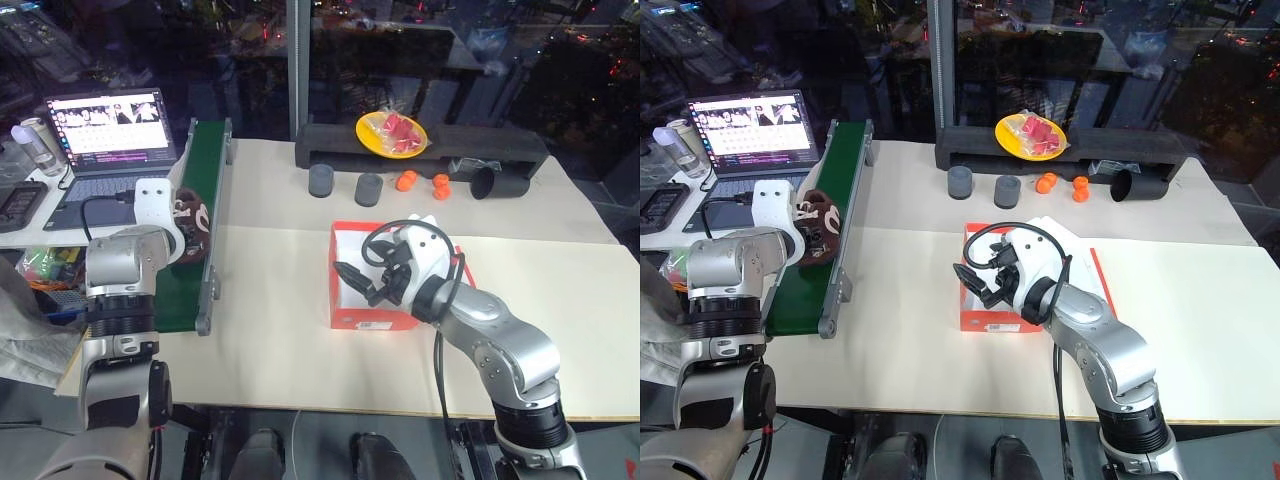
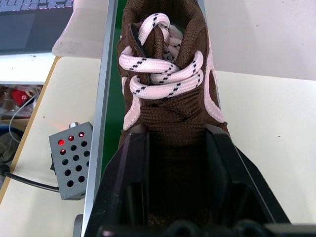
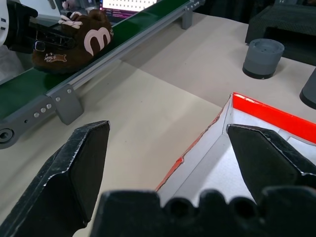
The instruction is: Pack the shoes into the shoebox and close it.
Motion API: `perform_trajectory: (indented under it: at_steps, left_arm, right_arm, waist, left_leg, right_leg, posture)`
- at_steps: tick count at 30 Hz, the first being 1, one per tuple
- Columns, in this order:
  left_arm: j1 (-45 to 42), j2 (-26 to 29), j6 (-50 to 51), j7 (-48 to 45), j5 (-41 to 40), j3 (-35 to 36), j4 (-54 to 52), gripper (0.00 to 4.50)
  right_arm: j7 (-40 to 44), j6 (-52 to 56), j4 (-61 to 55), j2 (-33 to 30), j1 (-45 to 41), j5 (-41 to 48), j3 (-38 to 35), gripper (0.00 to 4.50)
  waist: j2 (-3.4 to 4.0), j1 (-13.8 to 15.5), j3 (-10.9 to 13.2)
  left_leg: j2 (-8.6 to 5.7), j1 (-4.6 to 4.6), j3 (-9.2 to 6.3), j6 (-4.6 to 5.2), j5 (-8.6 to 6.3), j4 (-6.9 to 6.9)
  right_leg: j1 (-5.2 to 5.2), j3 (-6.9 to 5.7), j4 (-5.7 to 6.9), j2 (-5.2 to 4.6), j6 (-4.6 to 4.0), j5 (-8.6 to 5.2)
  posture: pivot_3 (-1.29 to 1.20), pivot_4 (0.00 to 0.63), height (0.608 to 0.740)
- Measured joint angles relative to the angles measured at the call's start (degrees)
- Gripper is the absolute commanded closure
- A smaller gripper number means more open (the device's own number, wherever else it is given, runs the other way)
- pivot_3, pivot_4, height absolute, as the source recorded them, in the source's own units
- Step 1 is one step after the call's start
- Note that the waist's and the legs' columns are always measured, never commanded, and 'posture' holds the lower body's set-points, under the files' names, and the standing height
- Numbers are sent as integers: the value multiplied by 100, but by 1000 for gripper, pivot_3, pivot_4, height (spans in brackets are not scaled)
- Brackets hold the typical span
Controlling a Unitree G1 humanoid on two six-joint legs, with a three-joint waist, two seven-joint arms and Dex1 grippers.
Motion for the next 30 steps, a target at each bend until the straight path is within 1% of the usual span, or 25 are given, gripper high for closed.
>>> perform_trajectory:
  at_steps: [2, 5, 7, 9, 10, 12, 15, 17, 20, 23, 25, 30]
  left_arm:
    - [0, -30, -17, -16, -3, -2, 13, 4341]
    - [-1, -126, -270, -11, -13, 55, 35, 4341]
    - [-16, -350, -758, -14, -137, 224, 23, 4341]
    - [-27, -629, -1348, -22, -267, 361, -145, 4341]
    - [-34, -781, -1550, -33, -362, 399, -312, 4341]
    - [-44, -1010, -1754, -105, -537, 379, -559, 4341]
    - [4, -1512, -1723, -260, -947, 357, -977, 4341]
    - [113, -1889, -1575, -481, -1359, 188, -1362, 4341]
    - [274, -2270, -1192, -773, -1952, -95, -1816, 4341]
    - [382, -2434, -855, -977, -2453, -278, -2175, 4341]
    - [381, -2404, -771, -1020, -2584, -307, -2256, 4341]
    - [373, -2341, -742, -1149, -2697, -504, -2253, 4341]
  right_arm:
    - [-2, 0, 1, 0, 0, -4, -1, 0]
    - [-6, 0, 6, 11, 0, 0, -36, 0]
    - [-25, 4, 21, 76, -8, 27, -106, 0]
    - [-200, 165, 163, 439, -133, 267, -470, 0]
    - [-382, 302, 302, 674, -295, 483, -766, 0]
    - [-674, 468, 496, 957, -593, 728, -1227, 0]
    - [-1448, 714, 973, 1622, -1197, 1417, -2302, 0]
    - [-1974, 828, 1320, 1976, -1626, 1969, -2910, 0]
    - [-2516, 1014, 1693, 2238, -2031, 2734, -3330, 0]
    - [-2919, 1180, 1919, 2255, -2226, 3258, -3458, 0]
    - [-3113, 1254, 1993, 2161, -2236, 3462, -3465, 0]
    - [-3471, 1380, 2009, 2014, -2274, 3877, -3346, 0]
  waist:
    - [0, -16, 0]
    - [0, -27, 0]
    - [-1, -19, 0]
    - [-2, -17, 1]
    - [-2, -19, 1]
    - [-2, -19, 1]
    - [-2, -21, 1]
    - [-1, -19, 1]
    - [-1, -51, 1]
    - [0, -148, 1]
    - [2, -210, 1]
    - [3, -235, 1]
  left_leg:
    - [0, -1, 0, -1, 0, 0]
    - [1, -2, 1, -1, 0, -2]
    - [2, -3, 1, -1, 0, -2]
    - [3, -5, 1, -1, 0, -1]
    - [2, -5, 2, -1, 0, 0]
    - [2, -4, 2, -1, 0, 0]
    - [3, -5, 0, -1, 0, -2]
    - [3, -11, -2, -1, 0, -2]
    - [3, -14, -4, 0, 0, -3]
    - [4, -13, -6, 1, 0, -3]
    - [1, -8, -8, 2, 1, -3]
    - [0, -4, -10, 3, 1, -2]
  right_leg:
    - [-1, 1, -2, 0, 0, 0]
    - [-5, 1, -3, 0, 0, 0]
    - [-5, 0, -4, 0, 0, 0]
    - [-4, 1, -4, 0, -1, 0]
    - [-3, 3, -2, -2, -1, 1]
    - [-2, 3, 1, -2, -1, 1]
    - [-4, 2, 15, -1, -1, 1]
    - [-4, 0, 20, -1, -1, 1]
    - [-5, 0, 19, -1, -1, 1]
    - [-6, 1, 18, 2, -1, 1]
    - [-4, 2, 6, 2, -1, 0]
    - [-3, 3, 4, 4, -1, -2]
  posture:
    - [0, 150, 740]
    - [0, 150, 740]
    - [0, 150, 740]
    - [0, 150, 740]
    - [0, 150, 740]
    - [0, 150, 740]
    - [0, 150, 740]
    - [0, 150, 740]
    - [0, 150, 740]
    - [0, 150, 740]
    - [0, 150, 740]
    - [0, 150, 740]
